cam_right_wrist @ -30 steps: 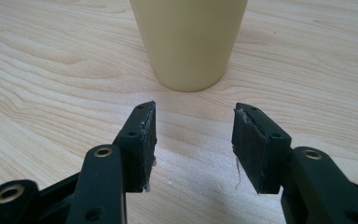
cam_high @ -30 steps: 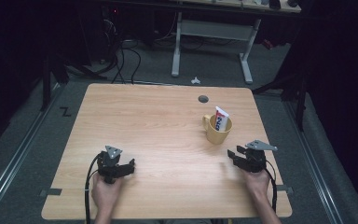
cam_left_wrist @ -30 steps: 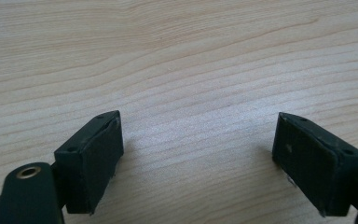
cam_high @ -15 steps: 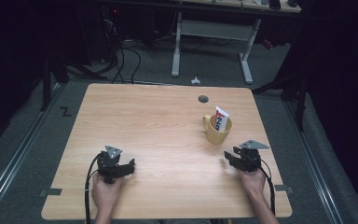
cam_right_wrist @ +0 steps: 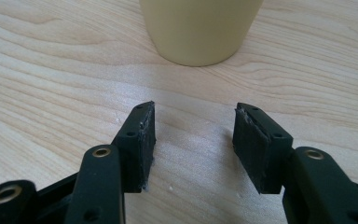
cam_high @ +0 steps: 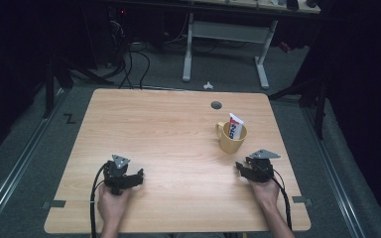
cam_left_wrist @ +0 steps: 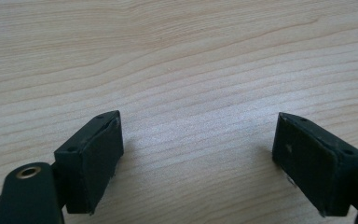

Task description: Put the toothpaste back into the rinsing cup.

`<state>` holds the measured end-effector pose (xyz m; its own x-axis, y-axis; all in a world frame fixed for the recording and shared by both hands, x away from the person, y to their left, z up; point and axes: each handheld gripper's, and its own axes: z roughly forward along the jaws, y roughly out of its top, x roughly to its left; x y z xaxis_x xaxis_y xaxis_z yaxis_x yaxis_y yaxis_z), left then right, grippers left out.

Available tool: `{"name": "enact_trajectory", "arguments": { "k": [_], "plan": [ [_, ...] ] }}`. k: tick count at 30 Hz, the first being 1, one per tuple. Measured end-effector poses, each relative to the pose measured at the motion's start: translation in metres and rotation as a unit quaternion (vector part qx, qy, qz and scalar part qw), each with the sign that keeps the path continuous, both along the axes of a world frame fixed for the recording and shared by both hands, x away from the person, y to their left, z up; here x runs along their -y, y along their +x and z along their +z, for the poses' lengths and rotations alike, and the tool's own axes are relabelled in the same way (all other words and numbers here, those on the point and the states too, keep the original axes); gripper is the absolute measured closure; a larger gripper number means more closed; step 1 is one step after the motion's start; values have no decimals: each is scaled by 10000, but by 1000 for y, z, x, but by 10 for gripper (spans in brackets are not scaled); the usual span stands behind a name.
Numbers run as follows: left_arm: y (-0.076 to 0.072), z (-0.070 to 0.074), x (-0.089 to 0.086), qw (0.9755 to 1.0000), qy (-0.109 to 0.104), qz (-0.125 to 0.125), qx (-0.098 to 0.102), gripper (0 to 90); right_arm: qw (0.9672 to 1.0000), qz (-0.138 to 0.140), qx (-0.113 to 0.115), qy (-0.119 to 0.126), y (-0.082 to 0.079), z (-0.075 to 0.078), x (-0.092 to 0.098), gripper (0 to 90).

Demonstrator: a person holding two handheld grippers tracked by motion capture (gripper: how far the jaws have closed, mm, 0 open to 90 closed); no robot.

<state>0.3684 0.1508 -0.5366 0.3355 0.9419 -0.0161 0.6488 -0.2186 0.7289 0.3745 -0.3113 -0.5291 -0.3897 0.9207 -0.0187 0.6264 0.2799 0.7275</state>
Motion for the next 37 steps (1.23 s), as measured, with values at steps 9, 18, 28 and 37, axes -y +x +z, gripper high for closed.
{"name": "enact_trajectory", "arguments": {
  "k": [9, 18, 28, 37],
  "plan": [
    [0, 0, 0, 10000, -7, 6, -2, 165, 10000, -5, 41, -5, 2, -1, -3, 486],
    [0, 0, 0, 10000, -3, -1, 0, 165, 10000, -37, 24, -5, 3, -1, -2, 435],
    [-1, 0, 0, 10000, -12, 6, 2, 165, 10000, -74, 11, 1, 3, -1, -3, 415],
    [-1, 0, 0, 10000, -11, 9, 3, 166, 10000, -71, 11, -1, 3, -1, -3, 412]
  ]
}}
